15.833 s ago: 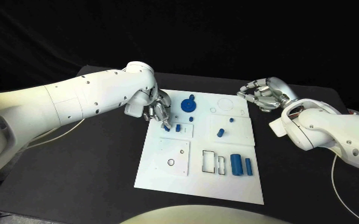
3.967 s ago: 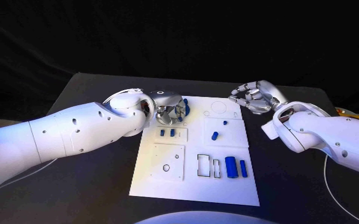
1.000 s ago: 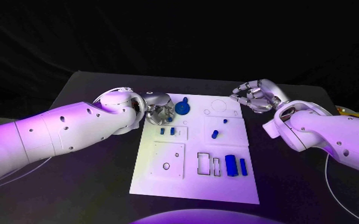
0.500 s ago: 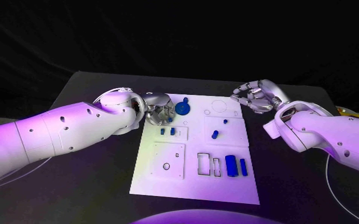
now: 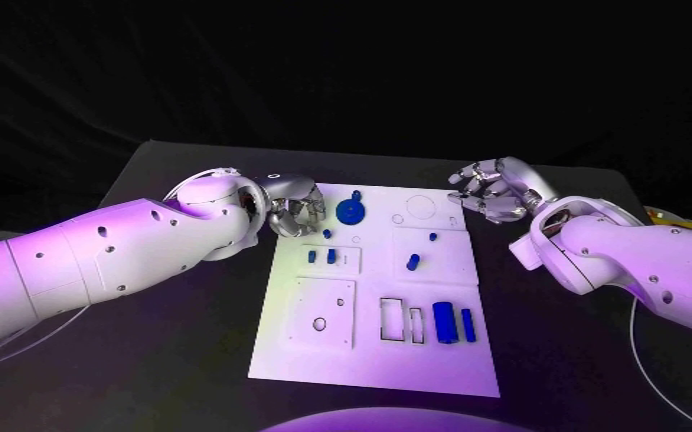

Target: Assemble the parts on the task board

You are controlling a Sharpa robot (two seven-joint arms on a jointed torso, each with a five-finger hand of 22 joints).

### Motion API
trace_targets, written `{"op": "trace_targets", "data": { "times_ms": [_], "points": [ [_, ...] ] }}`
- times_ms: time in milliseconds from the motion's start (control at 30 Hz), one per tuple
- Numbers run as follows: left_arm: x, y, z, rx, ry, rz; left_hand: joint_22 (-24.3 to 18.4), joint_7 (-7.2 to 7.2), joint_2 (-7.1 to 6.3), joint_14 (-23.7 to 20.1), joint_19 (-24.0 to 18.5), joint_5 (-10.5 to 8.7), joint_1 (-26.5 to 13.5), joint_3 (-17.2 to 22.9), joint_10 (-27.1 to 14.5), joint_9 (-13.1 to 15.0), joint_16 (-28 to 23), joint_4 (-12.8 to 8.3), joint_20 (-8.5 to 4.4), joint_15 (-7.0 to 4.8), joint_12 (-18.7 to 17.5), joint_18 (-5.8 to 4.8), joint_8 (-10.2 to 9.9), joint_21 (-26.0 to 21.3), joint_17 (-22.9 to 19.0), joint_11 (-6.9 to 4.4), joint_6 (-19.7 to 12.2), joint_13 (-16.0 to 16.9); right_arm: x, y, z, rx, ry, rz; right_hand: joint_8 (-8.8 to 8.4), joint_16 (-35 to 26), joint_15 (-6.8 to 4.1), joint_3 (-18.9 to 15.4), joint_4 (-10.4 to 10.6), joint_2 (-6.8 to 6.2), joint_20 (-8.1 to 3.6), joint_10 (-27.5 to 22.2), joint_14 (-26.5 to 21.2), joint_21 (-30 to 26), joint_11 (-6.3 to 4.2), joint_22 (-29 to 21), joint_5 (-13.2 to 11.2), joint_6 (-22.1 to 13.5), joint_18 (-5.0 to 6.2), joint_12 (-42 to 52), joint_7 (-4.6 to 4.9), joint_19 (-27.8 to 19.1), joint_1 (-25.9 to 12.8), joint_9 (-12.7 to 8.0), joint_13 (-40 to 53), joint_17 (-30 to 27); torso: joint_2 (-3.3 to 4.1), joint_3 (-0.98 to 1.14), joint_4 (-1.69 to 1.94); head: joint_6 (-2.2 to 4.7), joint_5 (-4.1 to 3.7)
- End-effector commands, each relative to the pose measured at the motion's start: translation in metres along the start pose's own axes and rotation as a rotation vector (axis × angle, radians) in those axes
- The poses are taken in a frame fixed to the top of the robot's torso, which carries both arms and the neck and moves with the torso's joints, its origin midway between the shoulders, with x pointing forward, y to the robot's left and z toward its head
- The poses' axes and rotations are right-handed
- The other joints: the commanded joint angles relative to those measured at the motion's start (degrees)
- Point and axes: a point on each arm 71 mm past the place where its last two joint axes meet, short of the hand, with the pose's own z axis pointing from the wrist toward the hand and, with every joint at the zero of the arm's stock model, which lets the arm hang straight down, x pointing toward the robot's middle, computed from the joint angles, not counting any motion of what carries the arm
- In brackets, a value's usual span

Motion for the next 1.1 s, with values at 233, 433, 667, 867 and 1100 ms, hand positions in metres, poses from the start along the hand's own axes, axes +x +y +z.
{"op": "trace_targets", "data": {
  "times_ms": [233,433,667,867,1100],
  "points": [
    [-0.02,0.023,-0.017,-0.027,-0.184,-0.381,-3.47,0.03,-0.09,-1.96,-0.72,-0.46,0.52,0.7,-0.07,-0.87,-8.5,1.07,-0.07,-0.11,0.44,0.87,0.8,-4.99,-5.0,-0.09,1.44,-0.55,0.015,0.0,-0.003,-0.06,0.239,-0.284,-1.18,0.75,0.64,12.46,-3.67,-5.01,0.35,4.57,0.97,1.99,0.43,2.52,-1.99,6.17,0.59,-17.88,0.61,1.76,-1.13,-1.63,-16.17,1.23,-0.04,0.06,0.02,0.84,-1.75],
    [-0.03,0.033,-0.03,-0.003,-0.32,-0.768,-5.53,-0.71,0.67,-1.76,-0.49,-0.42,0.06,-0.38,5.41,-0.97,-12.4,1.13,-0.65,-0.97,4.71,0.78,1.92,-7.86,-6.26,-1.4,2.91,1.1,0.024,0.007,-0.008,-0.105,0.294,-0.495,-1.45,1.53,0.76,13.49,-4.58,-6.16,0.46,4.69,1.64,4.31,0.7,4.39,-2.17,6.91,0.08,-20.39,0.57,3.23,-3.16,-1.84,-18.81,2.64,0.0,-0.03,-0.05,0.82,-3.09],
    [-0.032,0.035,-0.04,0.041,-0.385,-1.084,-8.76,-0.38,1.21,-4.92,-2.21,-0.36,-1.53,-2.84,1.81,-0.49,-17.81,1.62,0.48,0.11,4.8,0.67,3.53,-13.09,-7.91,-0.53,2.58,0.98,0.035,0.018,-0.01,-0.139,0.311,-0.655,-1.63,1.9,0.82,13.51,-4.85,-6.77,0.54,5.01,1.88,5.85,0.74,5.58,-2.43,7.14,-0.25,-21.17,0.51,4.13,-4.29,-1.95,-19.84,3.36,0.07,-0.05,0.04,0.79,-4.51],
    [-0.033,0.029,-0.044,0.088,-0.385,-1.182,-12.54,-0.84,1.88,-5.4,-1.86,-0.28,-1.69,-4.03,3.41,-0.08,-24.69,2.11,1.04,0.21,5.15,0.7,4.92,-18.6,-9.99,-0.92,2.6,0.81,0.04,0.026,-0.007,-0.16,0.278,-0.723,-1.99,1.95,0.93,14.16,-5.53,-6.81,0.6,5.03,1.9,7.24,0.93,6.63,-2.23,7.13,-0.54,-21.99,0.8,4.96,-4.35,-2.13,-20.83,3.34,0.06,-0.08,0.08,0.63,-4.78],
    [-0.033,0.028,-0.046,0.101,-0.388,-1.218,-15.86,-0.74,1.91,-5.19,-1.23,-0.3,-1.44,-4.41,4.27,0.07,-31.48,2.47,1.7,0.74,3.7,0.67,5.59,-23.37,-11.37,-0.74,2.58,0.07,0.047,0.037,-0.003,-0.196,0.236,-0.754,-2.17,2.46,1.01,14.89,-5.95,-6.5,0.69,5.57,2.17,8.8,0.98,7.81,-1.92,7.34,-0.87,-22.32,0.88,5.82,-4.51,-2.24,-21.5,4.33,0.07,-0.05,0.09,0.64,-4.36]
  ]
}}
